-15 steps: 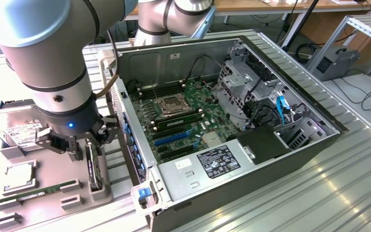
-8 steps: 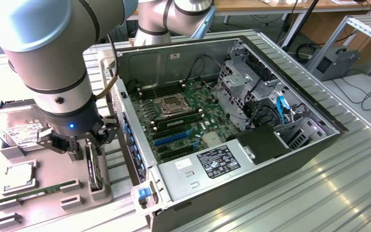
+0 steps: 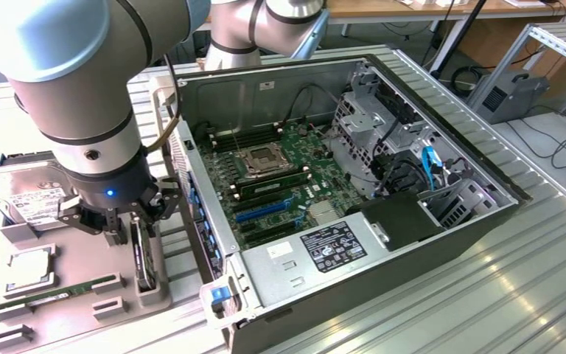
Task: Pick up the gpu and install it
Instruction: 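Pick up the gpu and move the gpu toward the slot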
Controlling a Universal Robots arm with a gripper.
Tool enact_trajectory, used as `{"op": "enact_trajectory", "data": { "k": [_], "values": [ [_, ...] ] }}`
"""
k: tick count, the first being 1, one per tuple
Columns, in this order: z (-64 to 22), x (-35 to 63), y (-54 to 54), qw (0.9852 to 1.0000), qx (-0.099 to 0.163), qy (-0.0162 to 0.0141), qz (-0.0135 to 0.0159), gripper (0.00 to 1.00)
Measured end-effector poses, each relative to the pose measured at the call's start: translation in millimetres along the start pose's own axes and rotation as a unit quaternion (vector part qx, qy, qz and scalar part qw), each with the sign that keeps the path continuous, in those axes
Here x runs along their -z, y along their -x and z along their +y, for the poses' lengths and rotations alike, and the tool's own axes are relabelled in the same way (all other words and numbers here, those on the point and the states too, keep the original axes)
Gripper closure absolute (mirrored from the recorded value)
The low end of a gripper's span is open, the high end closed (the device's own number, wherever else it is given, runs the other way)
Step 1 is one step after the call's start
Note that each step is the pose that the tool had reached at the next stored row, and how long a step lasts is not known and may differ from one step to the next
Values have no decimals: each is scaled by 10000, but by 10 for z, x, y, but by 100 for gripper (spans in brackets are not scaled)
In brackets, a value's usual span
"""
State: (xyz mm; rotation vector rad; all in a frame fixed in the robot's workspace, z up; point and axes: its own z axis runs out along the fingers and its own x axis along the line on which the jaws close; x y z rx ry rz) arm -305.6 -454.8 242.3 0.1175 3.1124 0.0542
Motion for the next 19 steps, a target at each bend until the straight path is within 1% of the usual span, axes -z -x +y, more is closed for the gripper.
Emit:
{"op": "enact_trajectory", "data": {
  "k": [1,2,3,4,5,14,19],
  "values": [
    [0,0,0,10000,0,0,0,59],
    [0,0,0,10000,0,0,0,66],
    [0,0,0,10000,0,0,0,66],
    [0,1,0,10000,0,-1,1,72],
    [0,1,0,10000,0,-1,0,74],
    [0,2,0,10000,0,1,-1,74],
    [1,18,1,10000,0,0,0,74]
  ]
}}
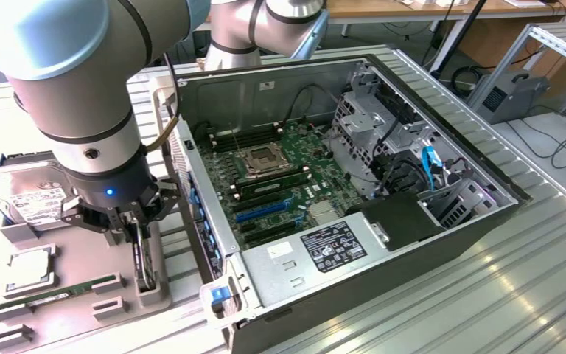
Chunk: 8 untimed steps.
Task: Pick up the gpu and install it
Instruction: 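Pick up the gpu and move the gpu toward the slot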
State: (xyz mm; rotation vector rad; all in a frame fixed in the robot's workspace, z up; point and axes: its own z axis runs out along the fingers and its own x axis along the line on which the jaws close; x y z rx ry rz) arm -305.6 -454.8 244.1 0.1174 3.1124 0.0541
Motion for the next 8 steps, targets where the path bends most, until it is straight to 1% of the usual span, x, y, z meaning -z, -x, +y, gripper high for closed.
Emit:
{"op": "enact_trajectory", "data": {
  "k": [8],
  "values": [
    [1,33,1,10000,0,0,0,74]
  ]
}}
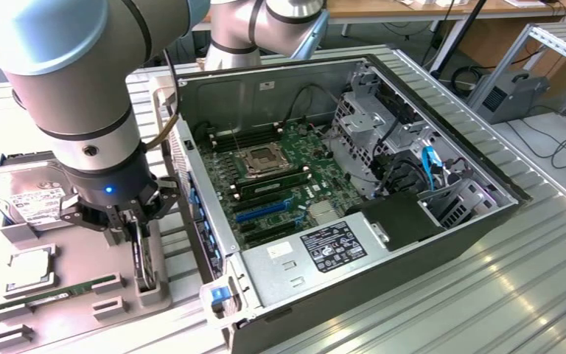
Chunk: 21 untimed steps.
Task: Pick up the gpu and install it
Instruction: 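Pick up the gpu and move the gpu toward the slot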
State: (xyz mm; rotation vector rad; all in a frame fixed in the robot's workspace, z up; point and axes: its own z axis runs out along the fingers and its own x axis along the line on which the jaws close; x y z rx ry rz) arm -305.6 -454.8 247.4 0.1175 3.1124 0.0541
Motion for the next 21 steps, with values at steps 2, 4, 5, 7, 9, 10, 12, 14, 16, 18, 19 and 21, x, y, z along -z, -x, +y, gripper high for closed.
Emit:
{"op": "enact_trajectory", "data": {
  "k": [2,4,5,7,9,10,12,14,16,18,19,21],
  "values": [
    [0,4,0,10000,0,0,0,74],
    [0,8,0,10000,0,0,0,74],
    [0,10,0,10000,0,0,0,74],
    [0,15,0,10000,0,-1,0,74],
    [1,19,1,10000,0,0,0,74],
    [1,21,1,10000,0,0,0,74],
    [1,26,1,10000,0,0,0,74],
    [2,45,1,10000,0,0,0,74],
    [2,66,2,10000,0,0,0,74],
    [2,70,2,10000,0,0,0,74],
    [2,72,2,10000,0,0,0,74],
    [3,76,2,10000,0,0,0,74]
  ]
}}
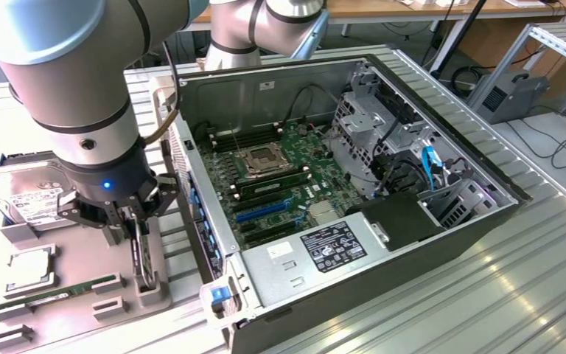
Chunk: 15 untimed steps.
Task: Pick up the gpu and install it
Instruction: 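Pick up the gpu and move the gpu toward the slot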
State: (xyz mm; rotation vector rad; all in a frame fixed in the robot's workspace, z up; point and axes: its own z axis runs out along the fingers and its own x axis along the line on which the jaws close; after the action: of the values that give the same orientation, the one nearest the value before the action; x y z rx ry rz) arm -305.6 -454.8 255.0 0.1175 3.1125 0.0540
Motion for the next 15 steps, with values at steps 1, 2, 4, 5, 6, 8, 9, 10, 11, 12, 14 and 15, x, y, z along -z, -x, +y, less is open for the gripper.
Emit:
{"op": "enact_trajectory", "data": {
  "k": [1,2,4,5,6,8,9,10,11,12,14,15],
  "values": [
    [0,2,0,10000,0,0,0,74],
    [0,4,0,10000,0,0,0,74],
    [0,14,0,10000,0,0,0,74],
    [1,16,0,10000,0,0,0,74],
    [1,18,0,10000,0,0,0,74],
    [1,22,1,10000,0,0,0,74],
    [1,25,1,10000,0,0,0,74],
    [1,29,1,10000,0,0,0,74],
    [1,31,1,10000,0,0,0,74],
    [1,34,1,10000,0,0,0,74],
    [1,39,1,10000,0,0,0,74],
    [2,42,1,10000,0,0,0,74]
  ]
}}
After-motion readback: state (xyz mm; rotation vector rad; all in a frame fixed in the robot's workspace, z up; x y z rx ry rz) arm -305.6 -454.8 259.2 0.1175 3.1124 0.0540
